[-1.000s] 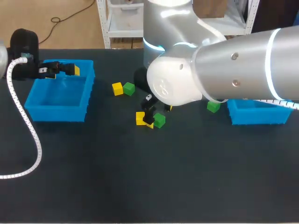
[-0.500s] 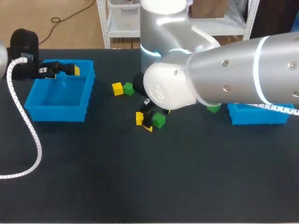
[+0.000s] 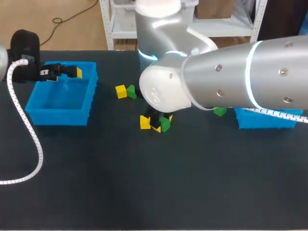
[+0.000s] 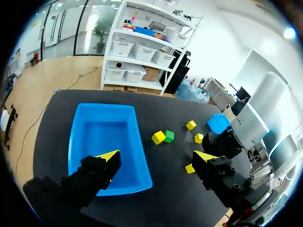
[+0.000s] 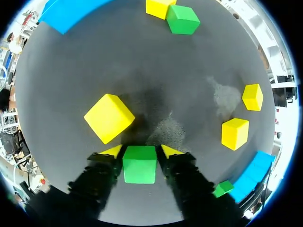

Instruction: Put the green cubes in the right bin and the yellow cubes in the left bin.

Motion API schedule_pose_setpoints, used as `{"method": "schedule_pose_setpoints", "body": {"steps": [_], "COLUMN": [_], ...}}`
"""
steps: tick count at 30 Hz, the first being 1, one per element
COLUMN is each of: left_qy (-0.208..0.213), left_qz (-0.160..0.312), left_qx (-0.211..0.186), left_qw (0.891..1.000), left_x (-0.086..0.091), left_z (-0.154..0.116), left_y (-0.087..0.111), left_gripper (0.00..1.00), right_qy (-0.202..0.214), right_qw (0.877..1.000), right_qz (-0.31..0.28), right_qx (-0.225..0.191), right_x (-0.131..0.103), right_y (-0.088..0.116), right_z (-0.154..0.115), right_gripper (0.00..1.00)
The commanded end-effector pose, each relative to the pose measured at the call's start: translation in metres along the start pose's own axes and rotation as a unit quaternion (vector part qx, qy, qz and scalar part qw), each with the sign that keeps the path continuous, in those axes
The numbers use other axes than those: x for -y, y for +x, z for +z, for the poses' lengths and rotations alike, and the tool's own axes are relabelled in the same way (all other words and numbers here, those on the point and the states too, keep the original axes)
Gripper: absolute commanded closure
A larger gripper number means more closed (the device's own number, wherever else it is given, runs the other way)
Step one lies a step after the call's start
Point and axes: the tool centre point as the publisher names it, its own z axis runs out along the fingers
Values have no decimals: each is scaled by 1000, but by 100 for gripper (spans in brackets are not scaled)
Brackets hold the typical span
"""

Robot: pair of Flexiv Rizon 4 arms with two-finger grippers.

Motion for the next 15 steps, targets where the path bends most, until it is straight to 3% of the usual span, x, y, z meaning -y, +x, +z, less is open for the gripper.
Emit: {"method": "schedule_pose_setpoints", "body": {"steps": [1, 7, 12, 15], "left_qy": [4, 4, 4, 4], "left_qz": [1, 1, 1, 1], "left_qx": [3, 3, 3, 3], "left_qw": [1000, 1000, 1000, 1000], "left_x": [-1, -1, -1, -1], "left_z": [0, 0, 0, 0], "left_y": [1, 1, 1, 1], "left_gripper": [0, 0, 0, 0], "right_qy": [9, 62, 105, 106], "right_qw": [1000, 995, 975, 959], "right_qz": [6, 66, 173, 241], "right_qx": [-1, 42, 91, 106], "right_x": [1, 21, 59, 84], "right_y": [-2, 12, 54, 87], "right_z": [-3, -53, -104, -121], "right_gripper": [100, 100, 100, 100]}}
